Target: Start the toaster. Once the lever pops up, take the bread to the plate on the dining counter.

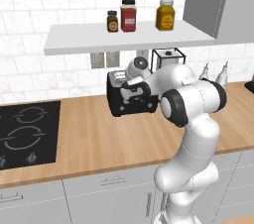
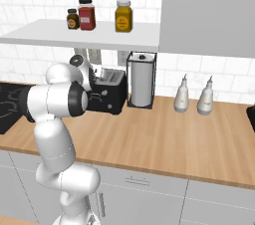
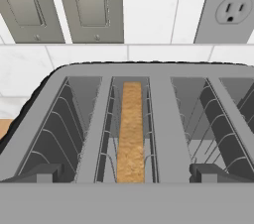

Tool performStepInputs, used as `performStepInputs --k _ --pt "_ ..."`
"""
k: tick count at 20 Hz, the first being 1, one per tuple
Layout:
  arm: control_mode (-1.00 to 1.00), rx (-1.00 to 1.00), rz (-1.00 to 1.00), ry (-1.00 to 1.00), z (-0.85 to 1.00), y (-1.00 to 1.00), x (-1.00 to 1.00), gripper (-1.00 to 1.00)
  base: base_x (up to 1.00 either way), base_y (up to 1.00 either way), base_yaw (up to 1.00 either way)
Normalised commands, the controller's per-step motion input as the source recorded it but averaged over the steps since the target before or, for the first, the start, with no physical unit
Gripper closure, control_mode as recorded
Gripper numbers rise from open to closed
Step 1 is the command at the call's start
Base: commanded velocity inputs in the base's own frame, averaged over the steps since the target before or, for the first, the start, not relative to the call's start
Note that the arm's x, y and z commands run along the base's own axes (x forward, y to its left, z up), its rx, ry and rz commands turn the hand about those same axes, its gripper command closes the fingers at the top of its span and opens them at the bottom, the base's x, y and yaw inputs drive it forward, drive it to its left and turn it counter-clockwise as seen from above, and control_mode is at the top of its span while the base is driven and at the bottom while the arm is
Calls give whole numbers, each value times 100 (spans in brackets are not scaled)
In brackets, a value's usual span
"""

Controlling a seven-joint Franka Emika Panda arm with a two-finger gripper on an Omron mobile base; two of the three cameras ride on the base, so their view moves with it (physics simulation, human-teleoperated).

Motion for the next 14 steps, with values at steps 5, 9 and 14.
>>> performStepInputs --k 5,9,14 --pt "-100 0 0 0 0 0 0 -100 0 0 0" --pt "-100 0 0 0 0 0 0 -100 0 0 0" --pt "-100 0 0 0 0 0 0 -100 0 0 0"
